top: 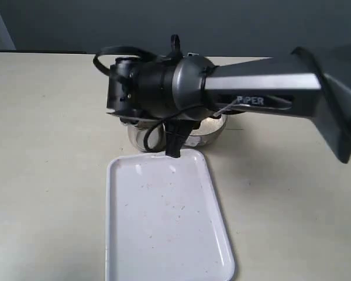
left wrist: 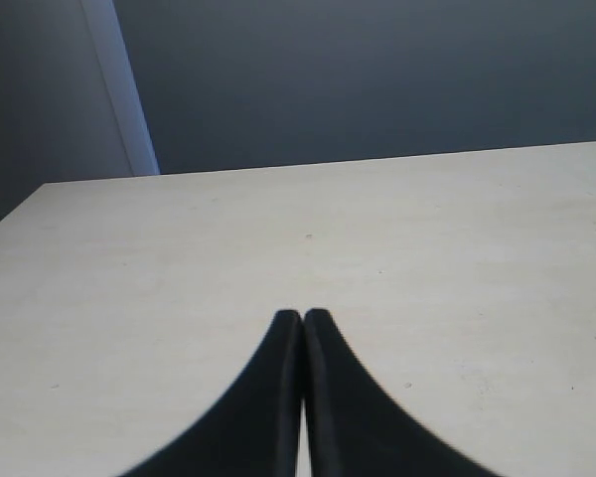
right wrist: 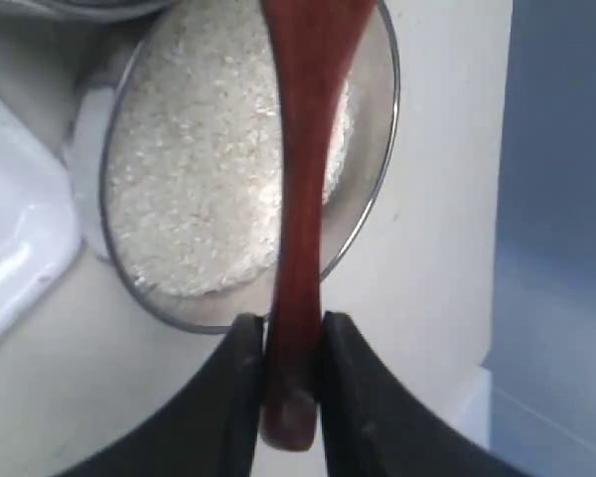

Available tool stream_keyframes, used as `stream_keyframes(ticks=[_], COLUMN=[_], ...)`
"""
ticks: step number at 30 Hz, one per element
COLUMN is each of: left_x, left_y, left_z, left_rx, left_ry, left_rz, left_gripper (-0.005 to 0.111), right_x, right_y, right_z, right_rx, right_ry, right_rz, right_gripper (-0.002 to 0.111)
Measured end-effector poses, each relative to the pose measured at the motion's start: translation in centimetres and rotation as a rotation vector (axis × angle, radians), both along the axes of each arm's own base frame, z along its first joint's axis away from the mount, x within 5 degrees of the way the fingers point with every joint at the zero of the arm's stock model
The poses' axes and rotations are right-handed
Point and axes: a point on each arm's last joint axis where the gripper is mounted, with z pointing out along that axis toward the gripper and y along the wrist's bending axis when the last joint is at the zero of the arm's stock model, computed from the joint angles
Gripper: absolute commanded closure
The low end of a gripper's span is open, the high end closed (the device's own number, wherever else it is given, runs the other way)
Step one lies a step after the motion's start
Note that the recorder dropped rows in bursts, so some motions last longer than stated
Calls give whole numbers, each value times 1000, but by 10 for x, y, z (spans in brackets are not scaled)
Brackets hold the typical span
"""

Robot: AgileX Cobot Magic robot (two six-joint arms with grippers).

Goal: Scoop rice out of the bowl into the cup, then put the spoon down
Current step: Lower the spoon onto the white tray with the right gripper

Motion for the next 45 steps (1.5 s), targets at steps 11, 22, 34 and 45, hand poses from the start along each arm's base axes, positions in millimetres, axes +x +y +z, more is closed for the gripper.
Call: stream_keyframes(ticks=[11, 22, 34, 45], left_x=[0, 0, 0, 0], left_y=[0, -1, -1, -1], left_z=[0, 0, 0, 0], left_rx=[0, 0, 0, 0], left_ry=[-1, -1, -1, -1], left_rz=[0, -14, -14, -14], left_gripper=[106, 106, 106, 106], right_x=[-30, -48, -66, -70], right_y=[-10, 2, -18, -18], right_z=[33, 20, -30, -32], right_rx=[406, 495, 334, 343], right_ry=[385, 674, 771, 807], right_rz=[-323, -388, -489, -511], right_gripper=[109, 109, 109, 109])
